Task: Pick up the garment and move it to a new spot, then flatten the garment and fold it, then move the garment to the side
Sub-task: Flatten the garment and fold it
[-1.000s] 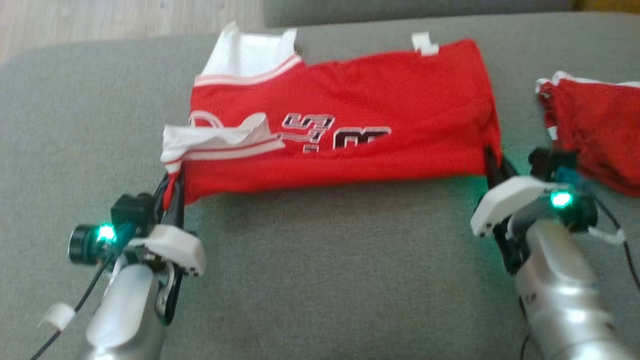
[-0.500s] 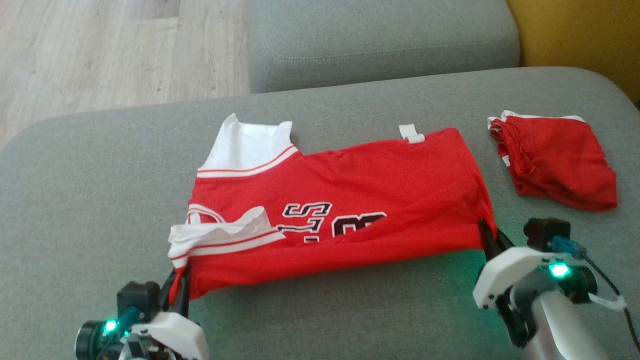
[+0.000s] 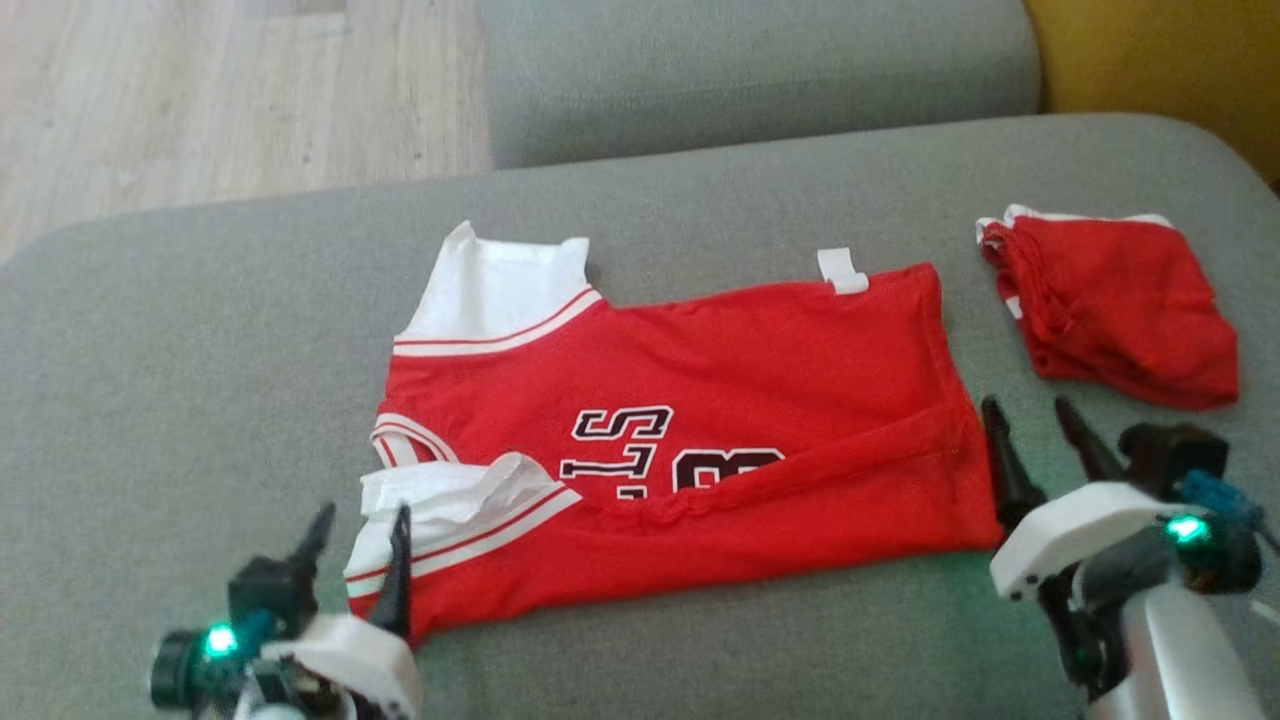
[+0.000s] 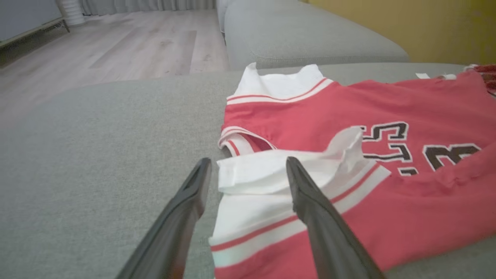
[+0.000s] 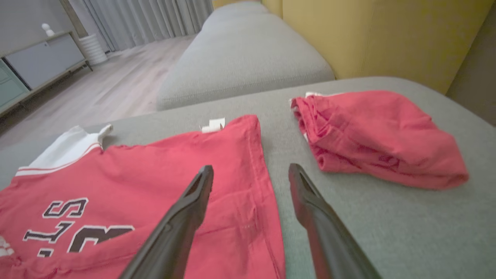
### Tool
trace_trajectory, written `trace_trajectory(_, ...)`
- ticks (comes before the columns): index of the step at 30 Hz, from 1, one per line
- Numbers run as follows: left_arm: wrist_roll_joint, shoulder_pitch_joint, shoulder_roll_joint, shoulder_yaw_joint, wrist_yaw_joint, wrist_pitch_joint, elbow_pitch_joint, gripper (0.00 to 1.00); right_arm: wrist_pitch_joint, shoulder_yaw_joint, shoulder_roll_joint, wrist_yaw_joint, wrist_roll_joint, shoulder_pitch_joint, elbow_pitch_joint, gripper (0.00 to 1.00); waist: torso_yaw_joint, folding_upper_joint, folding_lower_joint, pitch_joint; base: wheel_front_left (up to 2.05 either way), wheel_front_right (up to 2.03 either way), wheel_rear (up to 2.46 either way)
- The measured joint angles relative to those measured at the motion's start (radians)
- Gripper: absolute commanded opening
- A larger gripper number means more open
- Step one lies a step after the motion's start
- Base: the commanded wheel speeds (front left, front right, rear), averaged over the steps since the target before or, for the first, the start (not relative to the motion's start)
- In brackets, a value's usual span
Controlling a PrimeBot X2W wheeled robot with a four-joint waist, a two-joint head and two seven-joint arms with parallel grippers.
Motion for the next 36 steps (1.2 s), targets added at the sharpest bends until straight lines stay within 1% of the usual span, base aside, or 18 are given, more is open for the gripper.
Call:
trace_trajectory(2,0.000,-0.026,0.000,0.016,0.007,-0.035,-0.013,1.00,-0.020,-0.007,0.000,0.000,-0.001,-0.013,-0.029,1.00,-0.002,0.0000,0.0001,0.019,0.00,0.00,0.00)
trace_trajectory(5,0.000,-0.108,0.004,0.030,0.003,-0.082,-0.043,1.00,-0.048,-0.023,0.000,0.000,-0.005,-0.070,-0.060,1.00,-0.005,0.0000,0.0001,0.053,0.00,0.00,0.00)
trace_trajectory(9,0.002,-0.254,0.032,0.029,-0.042,-0.087,-0.051,1.00,-0.067,-0.027,0.000,0.000,-0.033,-0.162,-0.070,1.00,-0.011,0.0000,0.0002,0.111,0.00,0.00,0.00)
trace_trajectory(11,0.002,-0.337,0.054,0.026,-0.079,-0.057,-0.031,1.00,-0.071,-0.023,0.000,0.000,-0.049,-0.201,-0.070,1.00,-0.015,0.0000,0.0003,0.145,0.00,0.00,0.00)
trace_trajectory(14,-0.009,-0.481,0.080,0.011,-0.146,0.020,0.035,1.00,-0.079,-0.014,-0.002,0.000,-0.057,-0.266,-0.064,1.00,-0.023,0.0000,0.0004,0.201,0.00,0.00,0.00)
trace_trajectory(15,-0.009,-0.481,0.080,0.011,-0.146,0.020,0.035,1.00,-0.079,-0.014,-0.002,0.000,-0.057,-0.266,-0.064,1.00,-0.023,0.0000,0.0004,0.201,0.00,0.00,0.00)
trace_trajectory(16,-0.011,-0.534,0.091,-0.005,-0.164,0.048,0.064,1.00,-0.080,-0.008,-0.006,0.000,-0.057,-0.291,-0.058,1.00,-0.026,0.0000,0.0004,0.220,0.00,0.00,0.00)
trace_trajectory(18,-0.028,-0.639,0.108,-0.025,-0.185,0.103,0.126,1.00,-0.088,0.009,-0.018,0.000,-0.057,-0.342,-0.048,1.00,-0.035,-0.0001,0.0004,0.259,0.00,0.00,0.00)
trace_trajectory(20,-0.046,-0.740,0.133,-0.057,-0.197,0.162,0.194,1.00,-0.097,0.023,-0.031,0.000,-0.057,-0.395,-0.033,1.00,-0.047,0.0000,0.0005,0.298,0.00,0.00,0.00)
trace_trajectory(23,-0.071,-0.857,0.172,-0.128,-0.201,0.232,0.277,1.00,-0.106,0.050,-0.042,0.000,-0.055,-0.459,-0.014,1.00,-0.067,-0.0001,0.0005,0.352,0.00,0.00,0.00)
trace_trajectory(27,-0.162,-0.935,0.215,-0.251,-0.205,0.302,0.347,1.00,-0.129,0.080,-0.053,0.000,-0.044,-0.508,0.016,1.00,-0.100,-0.0001,0.0004,0.412,0.00,0.00,0.00)
trace_trajectory(31,-0.235,-0.993,0.260,-0.349,-0.205,0.328,0.417,1.00,-0.150,0.102,-0.060,0.000,-0.036,-0.542,0.042,1.00,-0.138,-0.0001,0.0003,0.460,0.00,0.00,0.00)
trace_trajectory(36,-0.289,-1.033,0.280,-0.433,-0.205,0.332,0.456,1.00,-0.166,0.111,-0.060,0.000,-0.034,-0.556,0.061,1.00,-0.158,-0.0001,0.0001,0.476,0.00,0.00,0.00)
